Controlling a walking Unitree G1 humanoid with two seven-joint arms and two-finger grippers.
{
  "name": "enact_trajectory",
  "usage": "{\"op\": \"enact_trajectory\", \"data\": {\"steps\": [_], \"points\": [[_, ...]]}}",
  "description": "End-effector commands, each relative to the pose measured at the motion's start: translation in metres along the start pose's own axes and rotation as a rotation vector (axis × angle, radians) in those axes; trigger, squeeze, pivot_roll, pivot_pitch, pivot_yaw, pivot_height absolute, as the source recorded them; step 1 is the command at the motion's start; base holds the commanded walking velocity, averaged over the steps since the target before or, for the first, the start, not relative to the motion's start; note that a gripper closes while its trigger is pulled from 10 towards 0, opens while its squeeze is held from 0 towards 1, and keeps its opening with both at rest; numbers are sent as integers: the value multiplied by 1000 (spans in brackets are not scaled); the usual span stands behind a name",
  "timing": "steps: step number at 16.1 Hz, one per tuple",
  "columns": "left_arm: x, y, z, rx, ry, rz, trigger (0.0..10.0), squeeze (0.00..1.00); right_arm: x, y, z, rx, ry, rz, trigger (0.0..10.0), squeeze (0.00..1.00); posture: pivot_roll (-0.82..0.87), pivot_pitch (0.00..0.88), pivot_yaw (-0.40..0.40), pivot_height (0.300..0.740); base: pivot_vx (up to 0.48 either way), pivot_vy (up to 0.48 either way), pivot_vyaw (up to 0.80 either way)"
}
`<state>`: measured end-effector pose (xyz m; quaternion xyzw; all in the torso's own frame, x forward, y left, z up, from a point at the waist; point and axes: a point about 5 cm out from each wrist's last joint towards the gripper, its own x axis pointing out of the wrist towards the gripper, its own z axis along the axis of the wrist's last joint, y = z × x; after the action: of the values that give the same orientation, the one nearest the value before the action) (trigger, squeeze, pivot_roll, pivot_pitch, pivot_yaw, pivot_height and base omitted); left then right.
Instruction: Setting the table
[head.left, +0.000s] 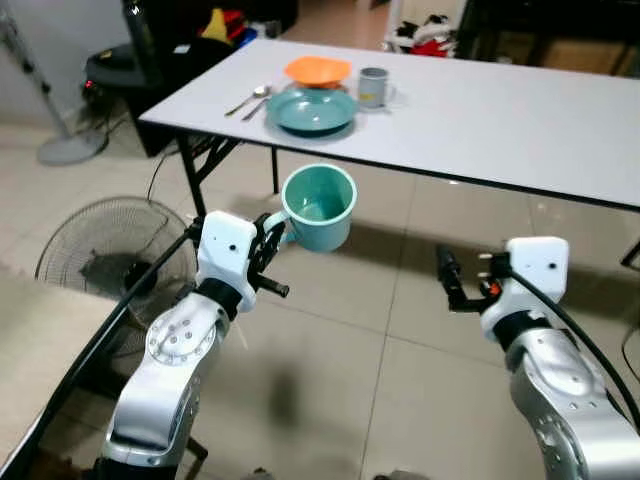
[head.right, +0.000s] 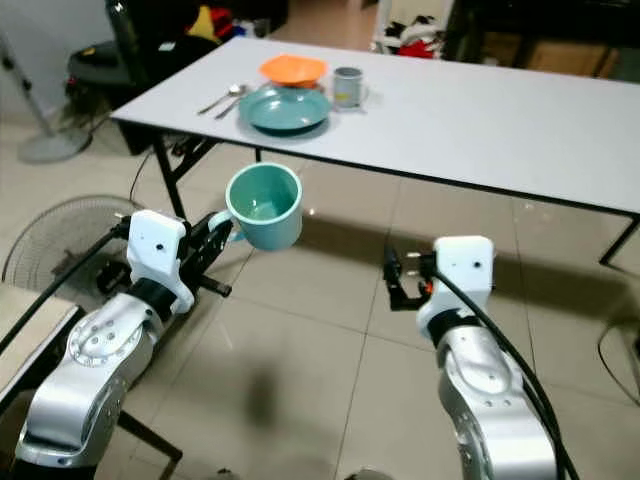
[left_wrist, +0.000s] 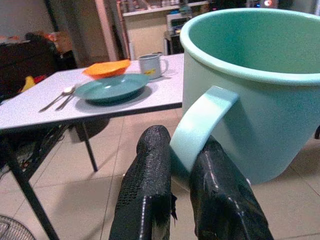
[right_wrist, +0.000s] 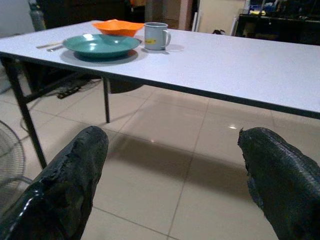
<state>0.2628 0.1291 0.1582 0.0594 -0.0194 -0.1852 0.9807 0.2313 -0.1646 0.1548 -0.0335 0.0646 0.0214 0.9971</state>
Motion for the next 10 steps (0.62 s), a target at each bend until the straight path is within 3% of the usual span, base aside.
{"op": "enact_trajectory", "data": {"steps": [1,10], "points": [[1,0,2,-3,-10,-13,10000,0,-1,-1,5,-7,-17,0,10000,0,55,0,45,727,266,0,-769],[7,-3,3,-18,-26,-30,10000,0,-2,-6,6,10,-16,-28,10000,0,47,0,43,727,298,0,-769]]}}
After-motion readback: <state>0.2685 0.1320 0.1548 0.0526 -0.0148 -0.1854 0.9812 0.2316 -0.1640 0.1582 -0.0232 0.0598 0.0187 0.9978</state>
